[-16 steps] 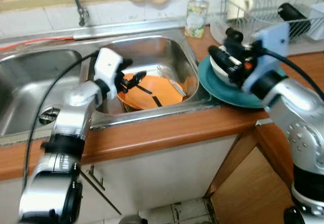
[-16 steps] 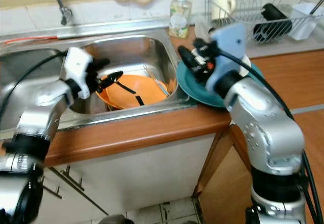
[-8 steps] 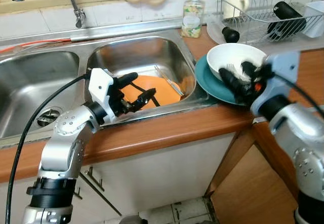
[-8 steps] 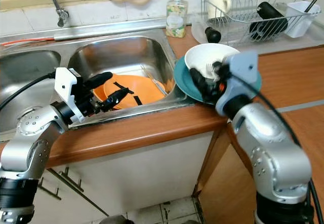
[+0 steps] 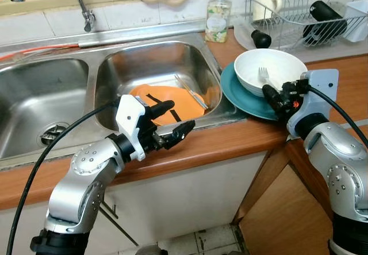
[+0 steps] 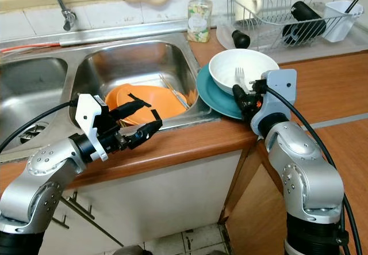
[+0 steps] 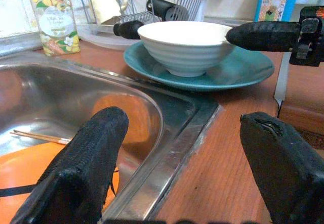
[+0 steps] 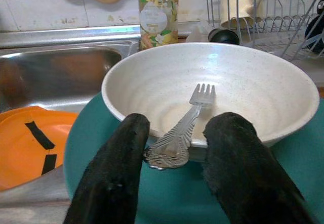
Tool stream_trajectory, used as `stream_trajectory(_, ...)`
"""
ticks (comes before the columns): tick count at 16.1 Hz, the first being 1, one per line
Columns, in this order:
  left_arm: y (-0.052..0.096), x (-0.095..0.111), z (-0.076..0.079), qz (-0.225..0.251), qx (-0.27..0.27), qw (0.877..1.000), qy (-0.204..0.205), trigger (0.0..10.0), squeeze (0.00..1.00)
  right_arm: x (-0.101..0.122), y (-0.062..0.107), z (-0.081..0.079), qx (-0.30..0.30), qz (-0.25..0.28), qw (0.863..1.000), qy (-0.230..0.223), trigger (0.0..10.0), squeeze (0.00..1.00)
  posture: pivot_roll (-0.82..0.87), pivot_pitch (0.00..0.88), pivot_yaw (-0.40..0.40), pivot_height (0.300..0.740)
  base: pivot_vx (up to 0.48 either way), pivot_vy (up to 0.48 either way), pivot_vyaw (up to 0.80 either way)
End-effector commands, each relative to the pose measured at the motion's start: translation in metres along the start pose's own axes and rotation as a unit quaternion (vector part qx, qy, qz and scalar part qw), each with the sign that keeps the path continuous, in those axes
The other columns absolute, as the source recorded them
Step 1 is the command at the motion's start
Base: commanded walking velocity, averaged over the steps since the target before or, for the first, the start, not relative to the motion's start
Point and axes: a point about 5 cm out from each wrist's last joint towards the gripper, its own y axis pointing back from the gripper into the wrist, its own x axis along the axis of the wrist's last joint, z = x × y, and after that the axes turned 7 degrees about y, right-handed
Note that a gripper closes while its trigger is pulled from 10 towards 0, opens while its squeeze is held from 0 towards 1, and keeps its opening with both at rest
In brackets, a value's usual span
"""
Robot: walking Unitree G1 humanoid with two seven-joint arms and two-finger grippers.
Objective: Kitchen organization
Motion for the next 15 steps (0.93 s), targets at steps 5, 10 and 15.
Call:
stream_trajectory(5,-0.004,-0.002,0.008,-0.005,-0.006,1.000,0.010,10.0,0.00,0.001,0.000,0.010,-0.012,0.007,1.000,-0.006,0.0,0.00,-0.01,0.000,0.084,0.740,0.000,0.000,0.00)
stream_trajectory(10,-0.008,0.000,0.007,-0.005,-0.008,1.000,0.007,10.0,0.00,0.002,0.000,0.012,-0.013,0.009,1.000,-0.012,0.0,0.00,-0.02,0.000,0.086,0.740,0.000,0.000,0.00)
stream_trajectory(15,-0.014,0.011,0.002,-0.011,0.000,0.995,-0.101,10.0,0.00,0.037,0.002,0.008,0.038,0.101,0.994,-0.020,0.0,0.00,-0.02,0.000,0.094,0.740,0.000,0.000,0.00)
